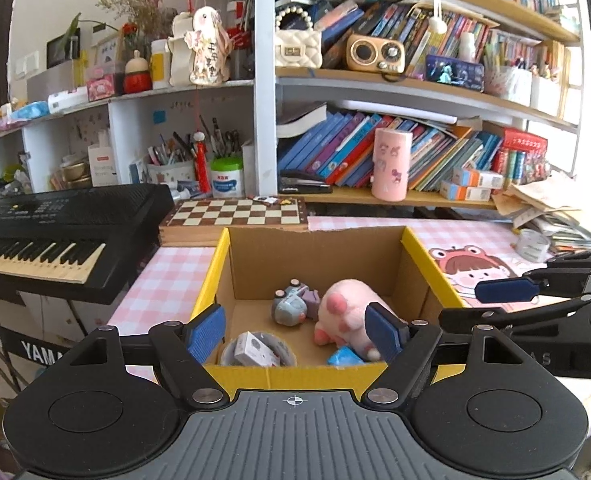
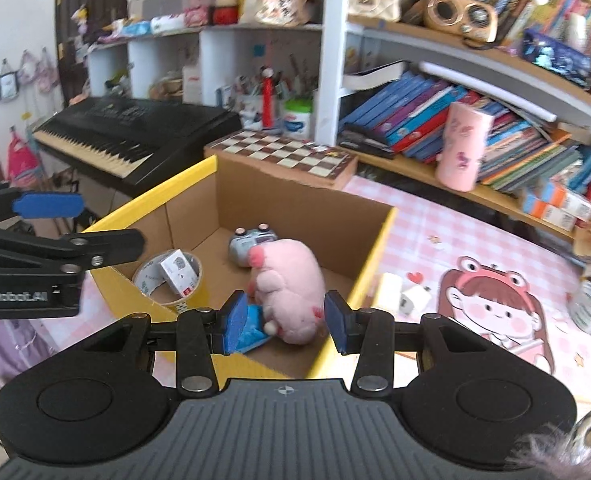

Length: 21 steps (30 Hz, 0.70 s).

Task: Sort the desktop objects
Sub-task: 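Open the left tool on the white box while the right tool releases the bottle, then withdraw both tools from the yellow box toward the white chargers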

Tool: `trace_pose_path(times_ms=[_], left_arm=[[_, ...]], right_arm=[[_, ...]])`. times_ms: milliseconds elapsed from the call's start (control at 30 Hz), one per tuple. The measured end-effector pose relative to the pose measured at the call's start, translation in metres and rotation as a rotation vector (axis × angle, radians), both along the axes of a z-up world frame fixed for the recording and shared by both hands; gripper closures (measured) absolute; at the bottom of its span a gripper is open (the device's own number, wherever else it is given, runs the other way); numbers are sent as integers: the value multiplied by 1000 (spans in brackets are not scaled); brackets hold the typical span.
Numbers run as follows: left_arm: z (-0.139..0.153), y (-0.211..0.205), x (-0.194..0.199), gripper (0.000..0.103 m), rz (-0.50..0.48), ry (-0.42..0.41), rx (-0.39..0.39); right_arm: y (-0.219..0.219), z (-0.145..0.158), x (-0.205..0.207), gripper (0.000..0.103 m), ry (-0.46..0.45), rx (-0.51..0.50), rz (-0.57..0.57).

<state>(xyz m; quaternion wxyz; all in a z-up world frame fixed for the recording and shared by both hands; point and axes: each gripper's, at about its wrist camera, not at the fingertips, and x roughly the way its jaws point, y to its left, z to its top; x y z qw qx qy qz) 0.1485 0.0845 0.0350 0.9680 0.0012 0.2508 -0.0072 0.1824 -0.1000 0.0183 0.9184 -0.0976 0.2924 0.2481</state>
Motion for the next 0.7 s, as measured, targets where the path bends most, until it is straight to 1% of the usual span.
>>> trace_pose_path(times_ms=[167, 267, 433, 700], left_arm=[[1, -3, -24, 24, -32, 0, -7], [-1, -5, -38, 24, -45, 6, -8], [-9, -8, -62, 24, -60, 37, -28], [-22, -10, -93, 24, -99, 91, -15]], right_arm=[[-14, 4, -27, 61, -15, 16, -71], [-22, 2, -47, 61, -10, 29, -115], [-31, -7, -80, 61, 24, 47, -169], [-33, -26, -123, 61, 89, 36, -210]])
